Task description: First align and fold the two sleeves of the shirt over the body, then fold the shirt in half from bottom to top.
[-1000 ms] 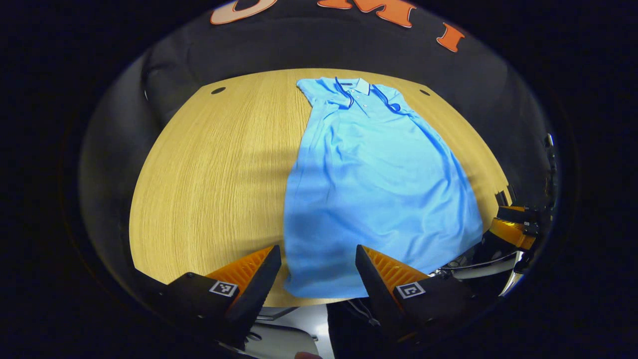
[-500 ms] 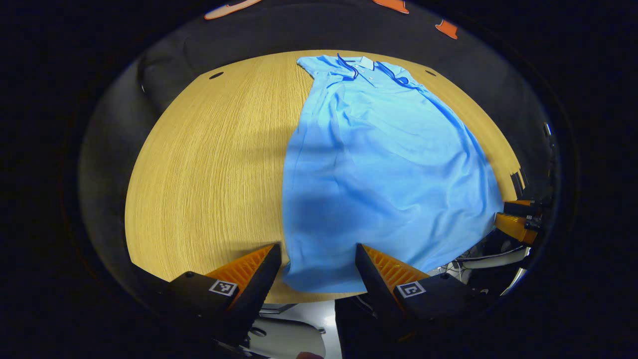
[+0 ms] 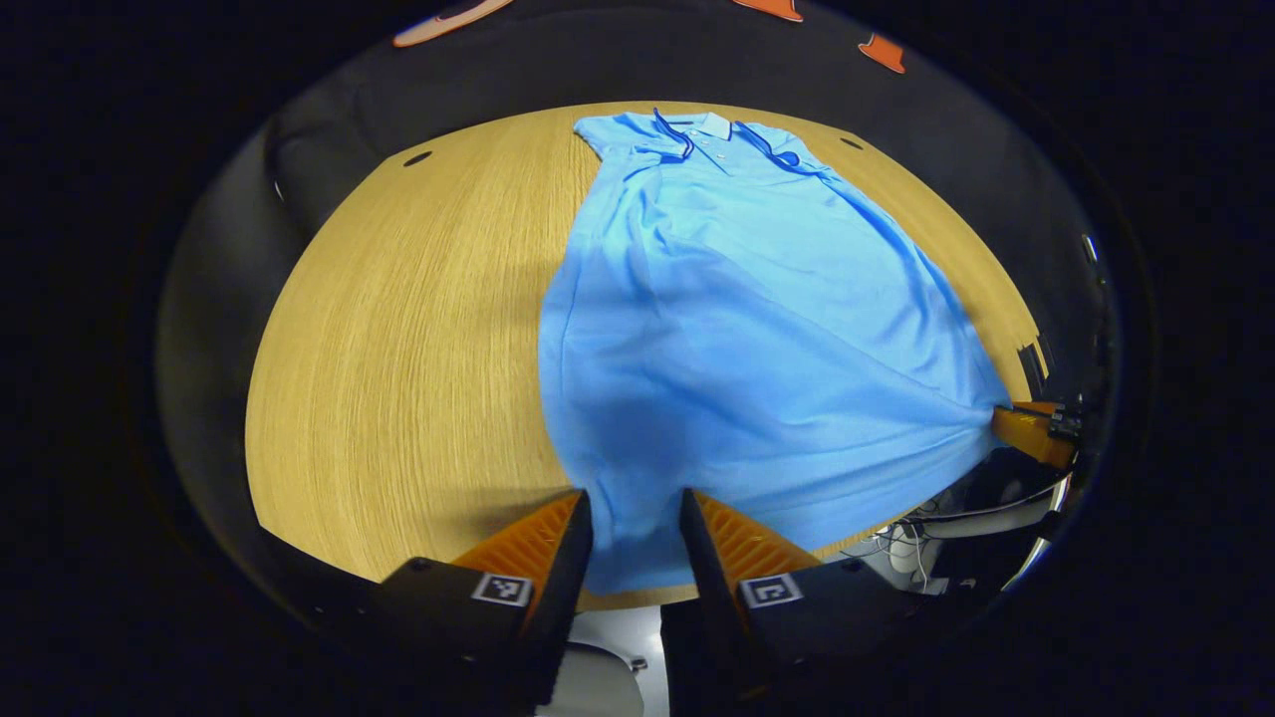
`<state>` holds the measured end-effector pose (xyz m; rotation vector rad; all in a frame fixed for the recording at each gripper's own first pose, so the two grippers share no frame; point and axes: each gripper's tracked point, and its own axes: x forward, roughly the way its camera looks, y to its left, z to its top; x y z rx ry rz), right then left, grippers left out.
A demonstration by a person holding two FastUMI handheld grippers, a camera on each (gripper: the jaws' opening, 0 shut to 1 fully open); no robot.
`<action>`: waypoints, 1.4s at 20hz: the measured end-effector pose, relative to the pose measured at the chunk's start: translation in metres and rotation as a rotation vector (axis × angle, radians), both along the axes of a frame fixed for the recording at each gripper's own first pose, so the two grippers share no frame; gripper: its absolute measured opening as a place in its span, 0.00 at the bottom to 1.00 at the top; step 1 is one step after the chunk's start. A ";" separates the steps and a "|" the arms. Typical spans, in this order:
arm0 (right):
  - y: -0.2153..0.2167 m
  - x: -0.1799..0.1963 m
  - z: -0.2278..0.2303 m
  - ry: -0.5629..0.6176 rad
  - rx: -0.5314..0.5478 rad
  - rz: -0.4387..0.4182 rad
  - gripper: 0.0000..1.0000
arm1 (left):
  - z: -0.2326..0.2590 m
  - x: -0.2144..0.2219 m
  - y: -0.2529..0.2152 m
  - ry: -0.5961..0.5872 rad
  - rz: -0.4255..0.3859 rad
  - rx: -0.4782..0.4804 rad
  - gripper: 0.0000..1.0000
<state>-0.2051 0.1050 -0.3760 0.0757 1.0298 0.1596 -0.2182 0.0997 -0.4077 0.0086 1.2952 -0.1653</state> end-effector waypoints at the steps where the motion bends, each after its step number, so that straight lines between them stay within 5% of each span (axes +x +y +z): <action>1: -0.001 0.000 0.000 0.010 0.010 -0.013 0.05 | 0.001 0.000 -0.004 -0.004 0.003 -0.012 0.34; 3: 0.001 -0.001 0.000 0.046 0.048 -0.048 0.02 | 0.000 -0.001 -0.007 -0.001 0.018 -0.016 0.13; 5: 0.004 -0.002 0.003 0.059 0.071 -0.043 0.01 | 0.005 0.001 -0.012 0.005 0.030 -0.034 0.09; 17: -0.006 0.053 0.087 -0.070 0.144 -0.049 0.01 | 0.076 0.077 -0.010 -0.149 0.076 -0.105 0.08; 28: -0.019 0.151 0.150 -0.170 0.143 -0.047 0.01 | 0.116 0.177 -0.018 -0.257 0.026 -0.128 0.08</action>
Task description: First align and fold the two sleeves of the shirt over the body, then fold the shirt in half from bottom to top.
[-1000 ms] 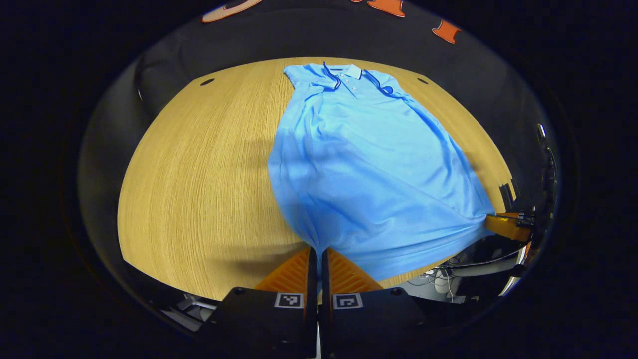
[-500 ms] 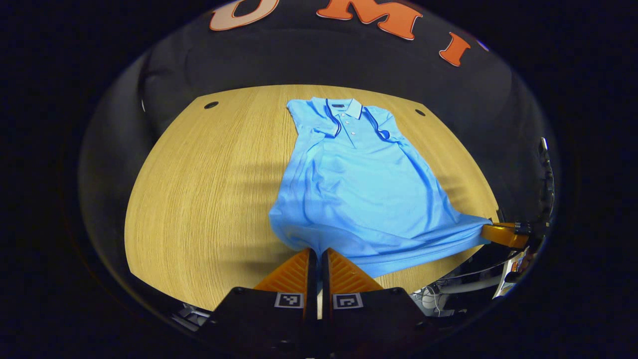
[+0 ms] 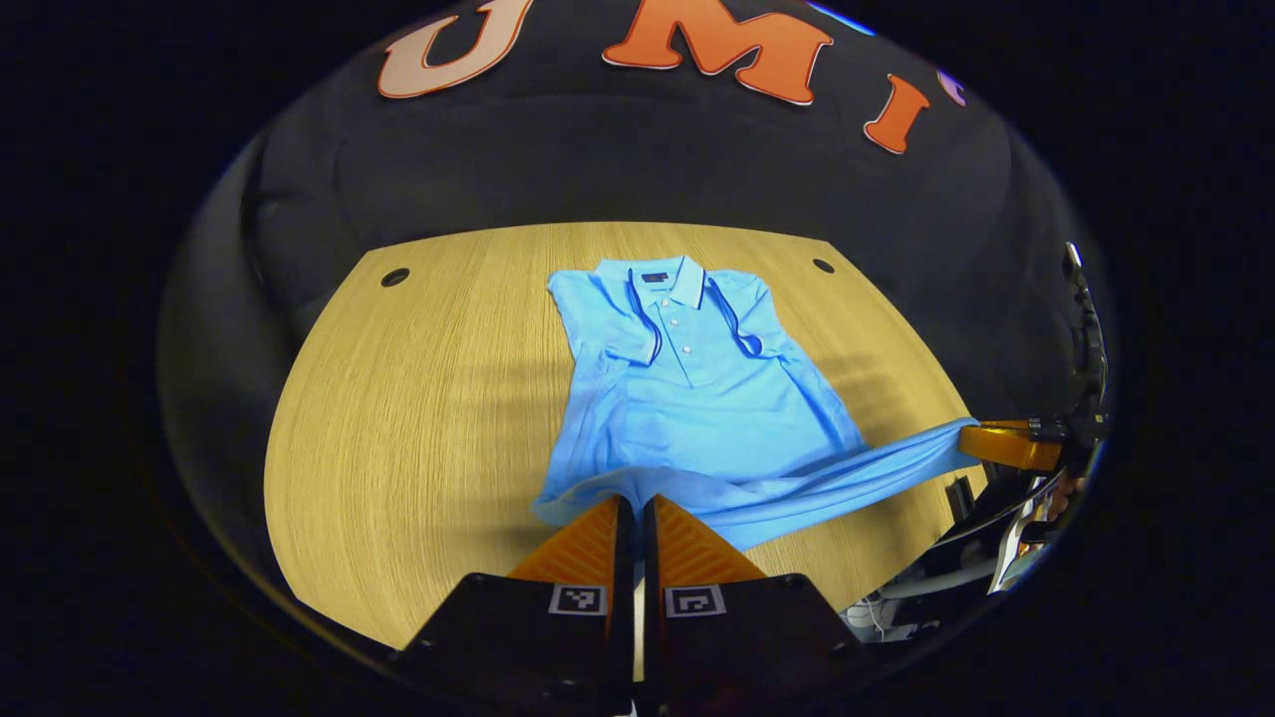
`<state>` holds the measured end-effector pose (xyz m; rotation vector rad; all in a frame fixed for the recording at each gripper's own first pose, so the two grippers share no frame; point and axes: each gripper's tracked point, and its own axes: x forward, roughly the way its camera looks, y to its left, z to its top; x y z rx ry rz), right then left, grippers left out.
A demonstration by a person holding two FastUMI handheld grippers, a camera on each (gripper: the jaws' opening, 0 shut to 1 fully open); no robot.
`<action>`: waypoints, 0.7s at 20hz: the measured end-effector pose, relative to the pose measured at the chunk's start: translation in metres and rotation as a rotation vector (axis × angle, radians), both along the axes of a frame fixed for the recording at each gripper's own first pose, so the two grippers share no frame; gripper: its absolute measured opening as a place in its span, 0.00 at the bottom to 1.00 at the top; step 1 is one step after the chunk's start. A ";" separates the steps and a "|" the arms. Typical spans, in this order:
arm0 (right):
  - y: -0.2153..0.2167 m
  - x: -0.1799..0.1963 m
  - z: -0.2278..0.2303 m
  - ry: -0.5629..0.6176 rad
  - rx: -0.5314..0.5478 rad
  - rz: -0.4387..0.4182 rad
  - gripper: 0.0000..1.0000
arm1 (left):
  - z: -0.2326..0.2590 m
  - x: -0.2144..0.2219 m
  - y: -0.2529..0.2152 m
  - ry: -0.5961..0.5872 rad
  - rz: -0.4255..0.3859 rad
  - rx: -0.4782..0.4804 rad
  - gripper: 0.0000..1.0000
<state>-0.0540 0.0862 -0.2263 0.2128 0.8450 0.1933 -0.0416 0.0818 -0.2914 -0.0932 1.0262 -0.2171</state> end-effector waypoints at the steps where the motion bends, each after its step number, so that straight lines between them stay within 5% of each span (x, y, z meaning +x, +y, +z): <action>1: -0.002 0.013 0.004 -0.004 0.001 -0.006 0.01 | 0.000 0.011 0.000 -0.015 0.001 -0.003 0.08; 14: 0.005 0.158 0.026 -0.041 -0.009 0.026 0.01 | 0.003 0.147 0.023 -0.105 0.033 -0.013 0.08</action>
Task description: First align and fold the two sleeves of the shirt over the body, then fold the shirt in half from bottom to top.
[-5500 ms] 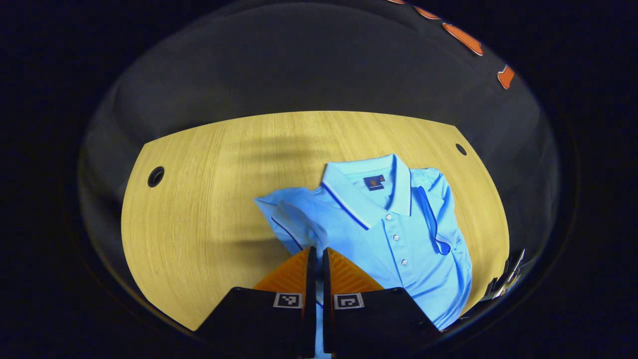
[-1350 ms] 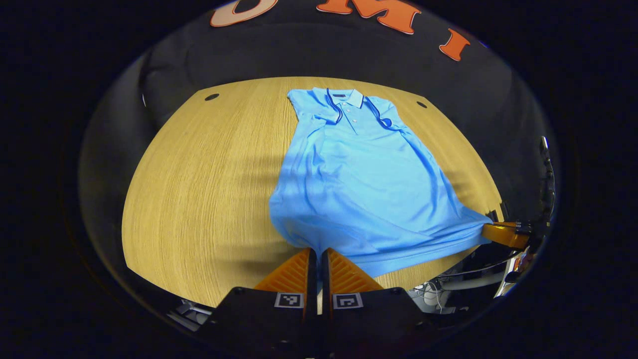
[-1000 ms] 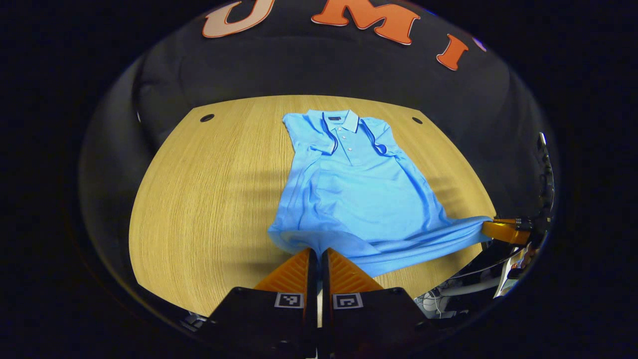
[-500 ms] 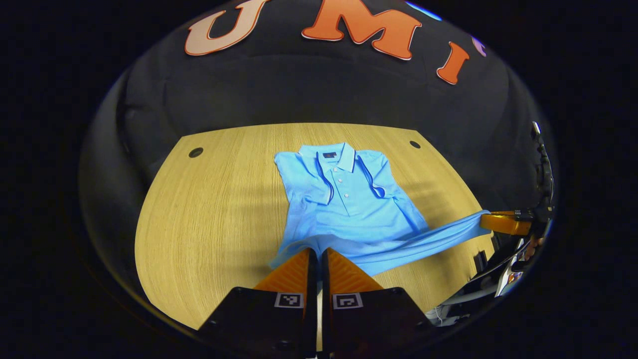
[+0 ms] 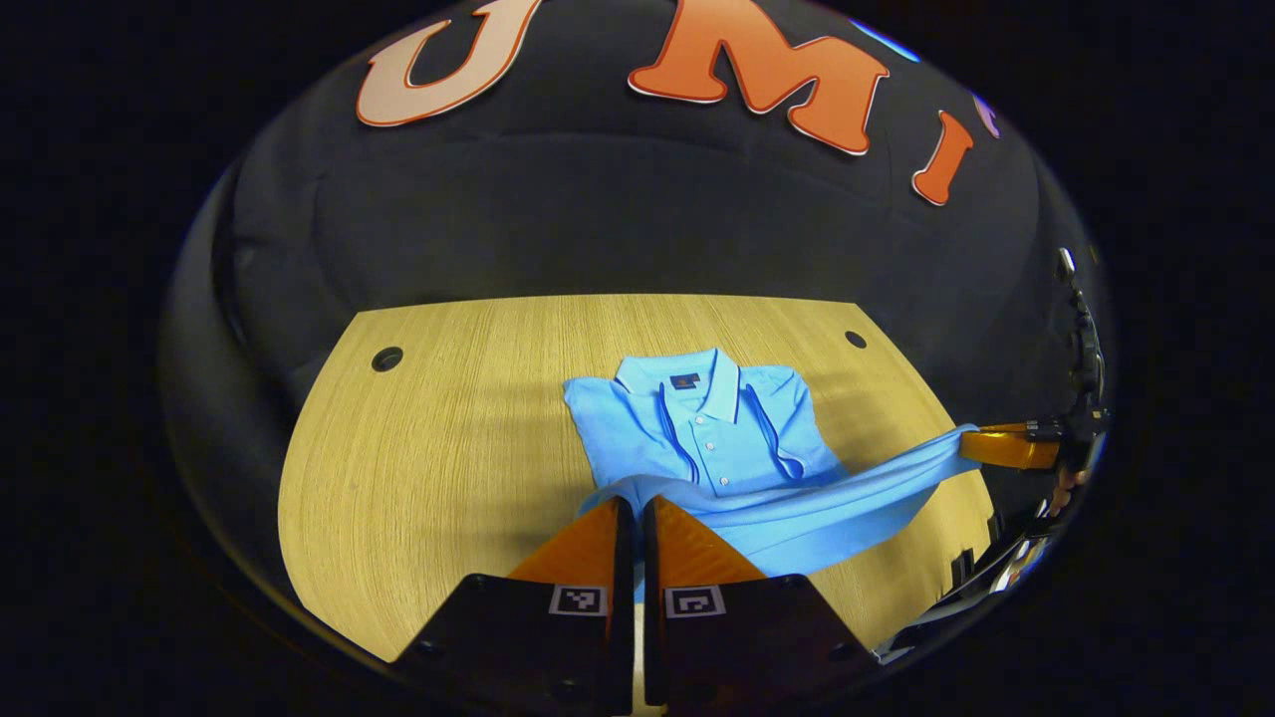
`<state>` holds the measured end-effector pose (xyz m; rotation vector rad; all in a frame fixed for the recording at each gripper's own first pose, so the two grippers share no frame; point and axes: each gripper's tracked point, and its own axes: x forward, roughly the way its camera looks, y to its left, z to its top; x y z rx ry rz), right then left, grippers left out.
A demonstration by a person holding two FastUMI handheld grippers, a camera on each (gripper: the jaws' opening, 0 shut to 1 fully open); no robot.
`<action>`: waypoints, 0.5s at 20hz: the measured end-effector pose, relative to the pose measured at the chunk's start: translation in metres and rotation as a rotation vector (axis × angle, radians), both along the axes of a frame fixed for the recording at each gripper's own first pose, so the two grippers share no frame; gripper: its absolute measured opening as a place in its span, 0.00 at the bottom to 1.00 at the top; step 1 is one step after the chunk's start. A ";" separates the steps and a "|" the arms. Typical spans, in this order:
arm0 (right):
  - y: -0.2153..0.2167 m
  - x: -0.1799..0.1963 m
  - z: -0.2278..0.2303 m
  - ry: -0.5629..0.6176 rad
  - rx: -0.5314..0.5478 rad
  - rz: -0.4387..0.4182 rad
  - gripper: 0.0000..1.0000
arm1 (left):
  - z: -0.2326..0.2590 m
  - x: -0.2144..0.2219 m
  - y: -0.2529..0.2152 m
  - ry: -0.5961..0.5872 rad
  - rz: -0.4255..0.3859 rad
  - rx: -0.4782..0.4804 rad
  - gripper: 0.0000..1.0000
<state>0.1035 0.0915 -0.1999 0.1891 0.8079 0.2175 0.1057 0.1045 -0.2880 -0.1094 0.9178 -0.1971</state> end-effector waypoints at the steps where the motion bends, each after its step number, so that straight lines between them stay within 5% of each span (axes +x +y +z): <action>1: 0.002 0.011 0.001 -0.001 -0.002 0.004 0.01 | -0.002 0.010 0.002 -0.004 -0.001 -0.001 0.07; 10: 0.009 0.117 -0.004 -0.003 0.033 -0.024 0.01 | -0.040 0.103 0.011 -0.060 -0.058 0.099 0.08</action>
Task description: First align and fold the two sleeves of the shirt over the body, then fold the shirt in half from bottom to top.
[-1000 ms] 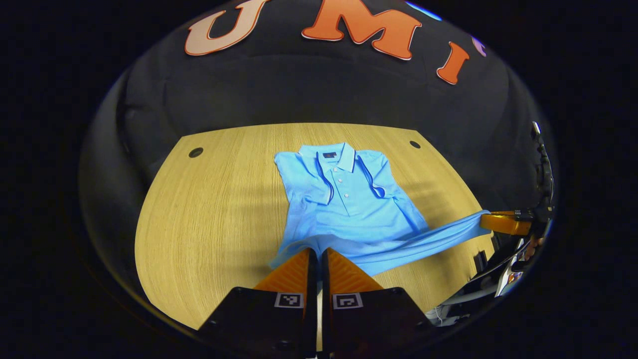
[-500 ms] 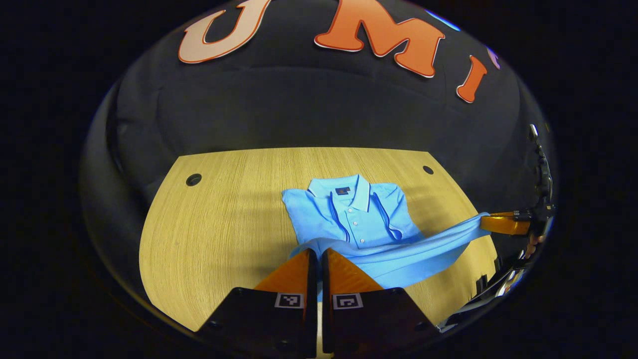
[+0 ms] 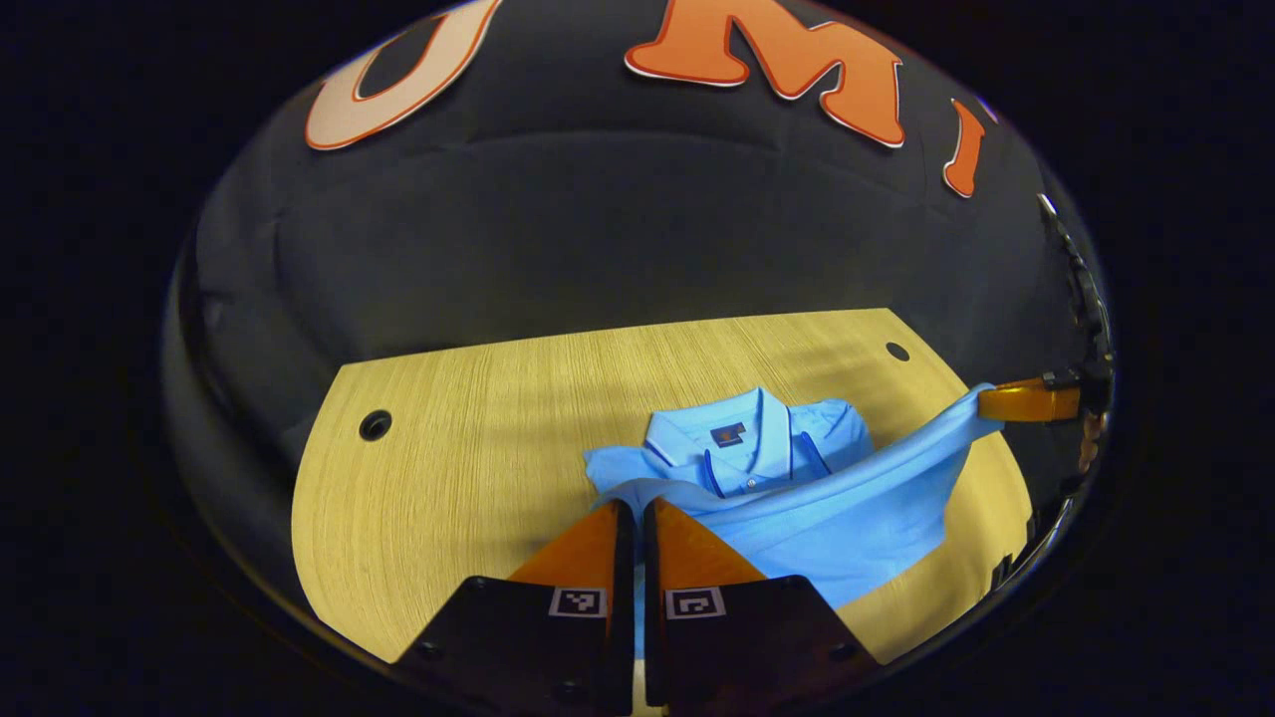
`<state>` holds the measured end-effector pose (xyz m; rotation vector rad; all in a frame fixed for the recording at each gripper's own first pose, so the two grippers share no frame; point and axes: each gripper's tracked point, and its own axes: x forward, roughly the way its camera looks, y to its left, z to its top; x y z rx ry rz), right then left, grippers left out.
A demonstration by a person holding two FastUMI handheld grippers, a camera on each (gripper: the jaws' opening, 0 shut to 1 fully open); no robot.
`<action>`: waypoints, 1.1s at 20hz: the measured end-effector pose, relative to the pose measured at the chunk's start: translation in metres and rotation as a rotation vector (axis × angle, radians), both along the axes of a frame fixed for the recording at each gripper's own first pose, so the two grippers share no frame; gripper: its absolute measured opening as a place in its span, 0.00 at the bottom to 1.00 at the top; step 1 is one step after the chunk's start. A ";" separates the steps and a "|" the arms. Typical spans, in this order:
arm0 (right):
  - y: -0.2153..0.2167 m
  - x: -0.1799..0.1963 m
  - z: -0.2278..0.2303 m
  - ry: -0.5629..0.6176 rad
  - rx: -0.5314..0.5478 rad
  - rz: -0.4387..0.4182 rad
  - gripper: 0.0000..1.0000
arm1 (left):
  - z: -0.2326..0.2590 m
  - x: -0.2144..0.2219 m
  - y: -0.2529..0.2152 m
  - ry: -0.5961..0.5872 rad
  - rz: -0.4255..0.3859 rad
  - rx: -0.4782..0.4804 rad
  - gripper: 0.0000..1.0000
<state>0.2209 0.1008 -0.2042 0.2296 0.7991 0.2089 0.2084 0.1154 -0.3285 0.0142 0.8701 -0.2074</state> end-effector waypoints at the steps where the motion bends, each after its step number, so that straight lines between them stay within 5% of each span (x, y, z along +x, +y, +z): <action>1: 0.000 0.014 -0.003 0.003 0.008 -0.007 0.01 | -0.004 0.011 0.000 -0.011 -0.001 0.006 0.08; 7: 0.009 0.074 -0.029 0.037 0.079 -0.057 0.02 | -0.041 0.058 0.007 0.018 0.060 -0.042 0.10; 10: 0.014 0.087 -0.030 0.053 0.172 -0.107 0.02 | -0.048 0.083 0.021 -0.039 0.077 0.016 0.21; 11: 0.014 0.095 -0.029 0.039 0.188 -0.127 0.08 | -0.043 0.086 0.020 -0.041 0.086 0.008 0.41; 12: 0.012 0.101 -0.024 0.015 0.196 -0.139 0.20 | -0.040 0.091 0.020 -0.051 0.095 -0.004 0.46; 16: -0.004 0.099 0.003 -0.088 0.157 -0.150 0.56 | -0.008 0.089 0.021 -0.117 0.095 -0.008 0.97; 19: -0.009 0.081 0.030 -0.146 0.142 -0.133 0.74 | 0.025 0.076 0.017 -0.153 0.114 -0.039 0.98; 20: -0.009 0.073 0.041 -0.169 0.151 -0.122 0.88 | 0.038 0.070 0.014 -0.166 0.121 -0.052 0.98; 22: -0.014 0.054 0.067 -0.214 0.156 -0.115 0.94 | 0.064 0.057 0.009 -0.207 0.133 -0.062 0.98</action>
